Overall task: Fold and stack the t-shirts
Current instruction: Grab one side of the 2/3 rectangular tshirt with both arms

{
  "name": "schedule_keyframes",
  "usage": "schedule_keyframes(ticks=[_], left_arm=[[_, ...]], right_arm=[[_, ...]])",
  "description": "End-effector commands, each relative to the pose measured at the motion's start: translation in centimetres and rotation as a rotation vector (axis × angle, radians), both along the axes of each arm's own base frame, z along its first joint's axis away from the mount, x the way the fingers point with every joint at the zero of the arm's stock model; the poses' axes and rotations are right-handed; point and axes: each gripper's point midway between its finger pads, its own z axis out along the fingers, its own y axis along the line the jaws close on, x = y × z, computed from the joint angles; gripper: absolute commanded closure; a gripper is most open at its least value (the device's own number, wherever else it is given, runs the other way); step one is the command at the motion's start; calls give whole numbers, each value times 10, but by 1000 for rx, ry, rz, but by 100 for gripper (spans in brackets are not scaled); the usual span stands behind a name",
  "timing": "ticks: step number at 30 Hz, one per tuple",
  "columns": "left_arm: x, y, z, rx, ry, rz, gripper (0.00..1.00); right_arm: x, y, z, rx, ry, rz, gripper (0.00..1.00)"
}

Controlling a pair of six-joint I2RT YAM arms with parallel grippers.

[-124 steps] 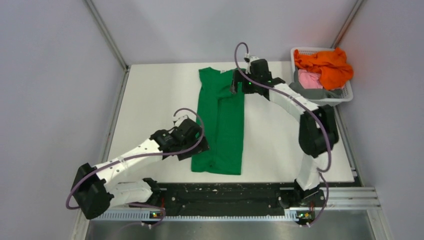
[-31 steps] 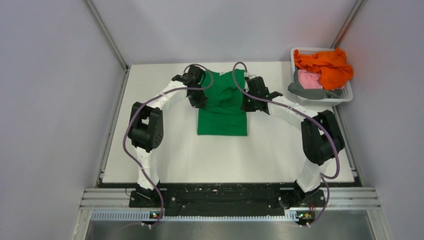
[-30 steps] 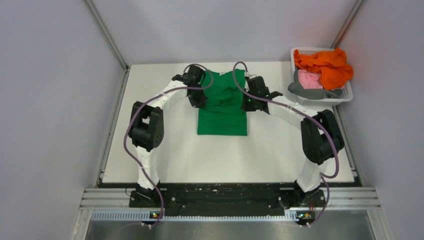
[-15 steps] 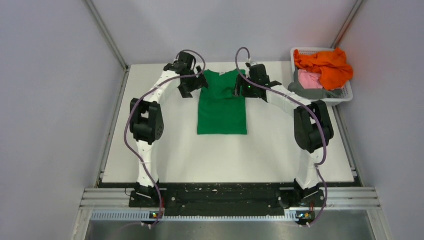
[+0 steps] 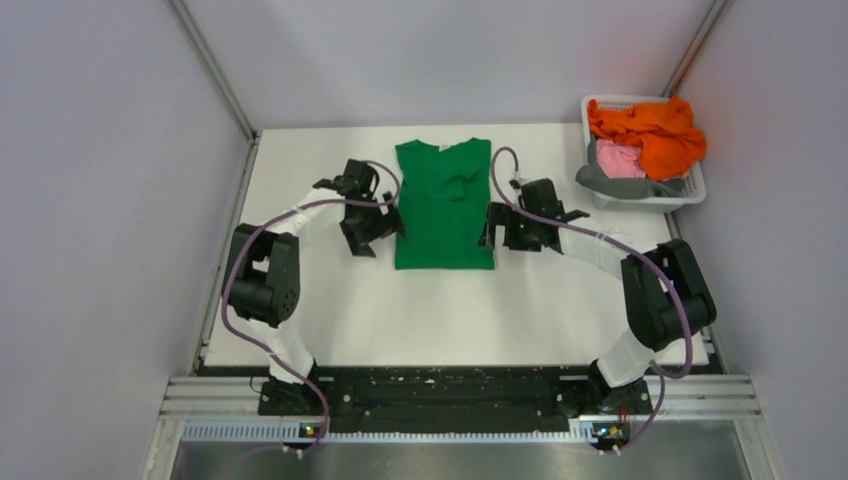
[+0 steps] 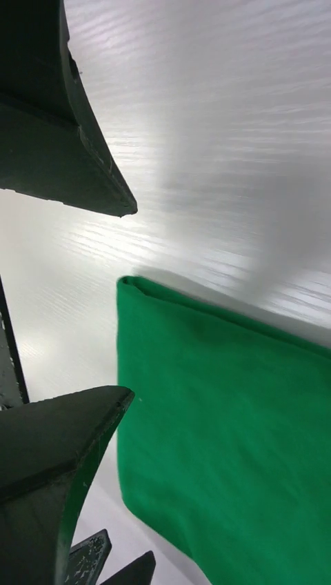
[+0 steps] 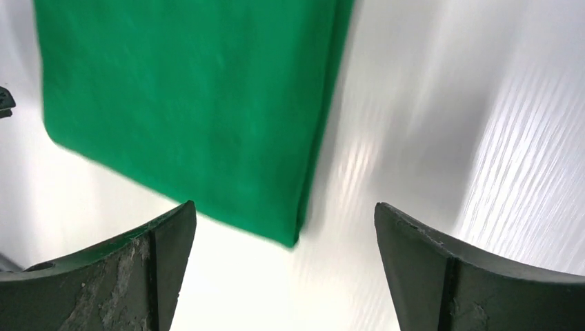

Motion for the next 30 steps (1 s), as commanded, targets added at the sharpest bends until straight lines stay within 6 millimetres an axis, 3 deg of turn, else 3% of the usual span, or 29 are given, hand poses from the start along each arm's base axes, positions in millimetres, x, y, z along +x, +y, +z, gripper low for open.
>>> schedule_keyframes(ticks=[1,7,14,23,27,30], left_arm=[[-23,-18,11,-135,-53,-27,5],[-42,-25,-16,-156,22,-33,25],[-48,-26,-34,-135,57,-29,41],[-52,-22,-52,-106,108,-24,89],[-51,-24,-54,-111,115,-27,100],[-53,-24,-56,-114,121,-28,100]], right_arm=[[-31,2,7,97,27,-2,1],[-49,0,-12,116,100,-30,8],[-46,4,-27,145,122,-57,25],[-58,6,-37,142,169,-19,57],[-63,7,-45,112,188,-5,68],[-63,8,-52,88,192,-5,74]])
